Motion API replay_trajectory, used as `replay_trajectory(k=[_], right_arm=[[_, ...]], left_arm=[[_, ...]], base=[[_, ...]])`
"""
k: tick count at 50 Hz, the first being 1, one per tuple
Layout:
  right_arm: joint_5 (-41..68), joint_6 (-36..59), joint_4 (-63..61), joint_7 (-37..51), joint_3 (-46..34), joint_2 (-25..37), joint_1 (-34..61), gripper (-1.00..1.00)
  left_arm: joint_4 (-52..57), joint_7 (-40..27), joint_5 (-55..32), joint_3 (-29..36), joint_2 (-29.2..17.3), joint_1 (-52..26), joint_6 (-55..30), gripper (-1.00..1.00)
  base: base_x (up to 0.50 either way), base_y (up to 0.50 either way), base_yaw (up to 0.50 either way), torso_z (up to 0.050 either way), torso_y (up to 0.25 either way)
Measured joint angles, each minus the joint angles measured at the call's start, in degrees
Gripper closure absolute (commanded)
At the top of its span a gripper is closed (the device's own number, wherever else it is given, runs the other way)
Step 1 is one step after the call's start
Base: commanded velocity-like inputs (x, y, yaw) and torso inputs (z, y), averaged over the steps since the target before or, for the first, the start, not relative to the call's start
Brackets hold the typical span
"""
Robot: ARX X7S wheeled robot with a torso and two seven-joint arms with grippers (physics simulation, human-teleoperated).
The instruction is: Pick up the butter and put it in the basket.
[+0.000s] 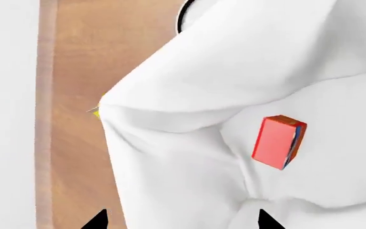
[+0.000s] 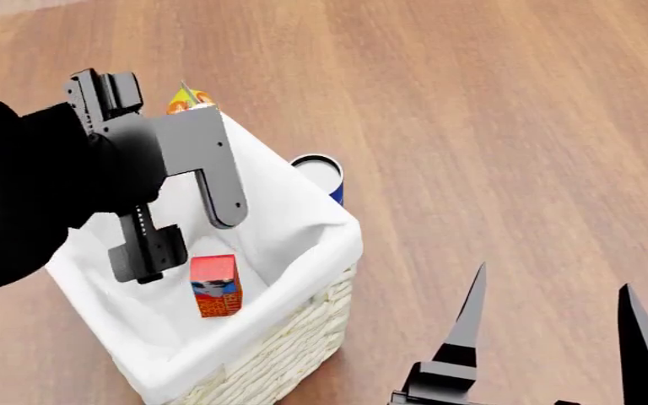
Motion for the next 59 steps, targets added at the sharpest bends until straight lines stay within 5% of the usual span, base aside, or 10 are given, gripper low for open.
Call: replay_trajectory(k=[13, 27, 46, 59], right_arm=[[-1.04, 0.91, -0.32, 0.25, -1.71, -0.26, 0.54, -1.00], [-2.19, 2.25, -0.75, 0.36, -4.14, -0.73, 1.43, -1.00], [-2.41, 2.79, -1.43, 0.78, -4.56, -0.32, 1.63, -1.00], [-2.67, 3.34, -1.86, 1.12, -5.07, -0.16, 1.91, -1.00]], left_arm=[[26.84, -24.43, -11.08, -17.96, -13.18, 7.13, -3.34, -1.00], [48.64, -49.10, -16.68, -32.36, -23.92, 21.94, 5.19, -1.00], [66.91, -68.42, -10.57, -39.16, -34.70, 41.38, 22.36, -1.00], [76.50, -75.70, -5.21, -39.62, -40.50, 51.48, 31.35, -1.00]], base=[[0.00, 0.00, 0.00, 0.000, 0.000], [0.00, 0.00, 0.00, 0.000, 0.000], [0.00, 0.00, 0.00, 0.000, 0.000], [0.00, 0.00, 0.00, 0.000, 0.000]])
